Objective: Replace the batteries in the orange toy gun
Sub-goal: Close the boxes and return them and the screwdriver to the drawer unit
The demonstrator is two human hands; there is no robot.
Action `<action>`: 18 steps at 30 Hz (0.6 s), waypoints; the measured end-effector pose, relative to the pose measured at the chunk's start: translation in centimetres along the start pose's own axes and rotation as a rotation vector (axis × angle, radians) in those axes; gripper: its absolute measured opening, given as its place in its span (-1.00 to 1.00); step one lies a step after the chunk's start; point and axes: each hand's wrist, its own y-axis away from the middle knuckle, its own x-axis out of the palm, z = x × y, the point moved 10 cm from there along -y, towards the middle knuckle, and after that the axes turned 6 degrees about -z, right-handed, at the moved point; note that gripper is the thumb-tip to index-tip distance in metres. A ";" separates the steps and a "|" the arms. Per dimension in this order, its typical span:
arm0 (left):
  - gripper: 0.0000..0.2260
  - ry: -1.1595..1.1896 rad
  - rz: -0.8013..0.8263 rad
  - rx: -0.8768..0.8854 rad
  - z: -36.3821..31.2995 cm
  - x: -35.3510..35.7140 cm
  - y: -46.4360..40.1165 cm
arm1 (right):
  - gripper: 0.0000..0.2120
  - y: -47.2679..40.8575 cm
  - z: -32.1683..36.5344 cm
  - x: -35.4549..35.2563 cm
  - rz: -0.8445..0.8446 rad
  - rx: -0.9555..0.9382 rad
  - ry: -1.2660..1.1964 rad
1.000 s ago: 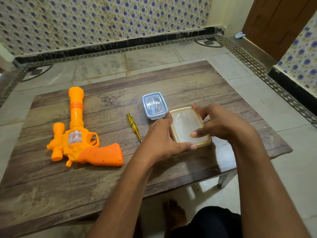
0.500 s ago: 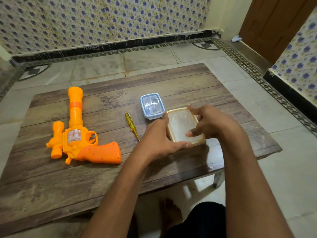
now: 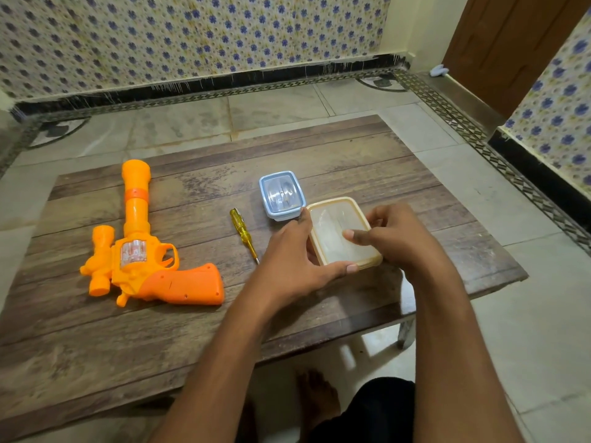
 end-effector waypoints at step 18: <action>-0.72 -0.488 -0.426 -0.397 6.7 -8.1 -0.8 | -0.83 -1.1 0.0 -0.3 -0.112 0.005 -0.099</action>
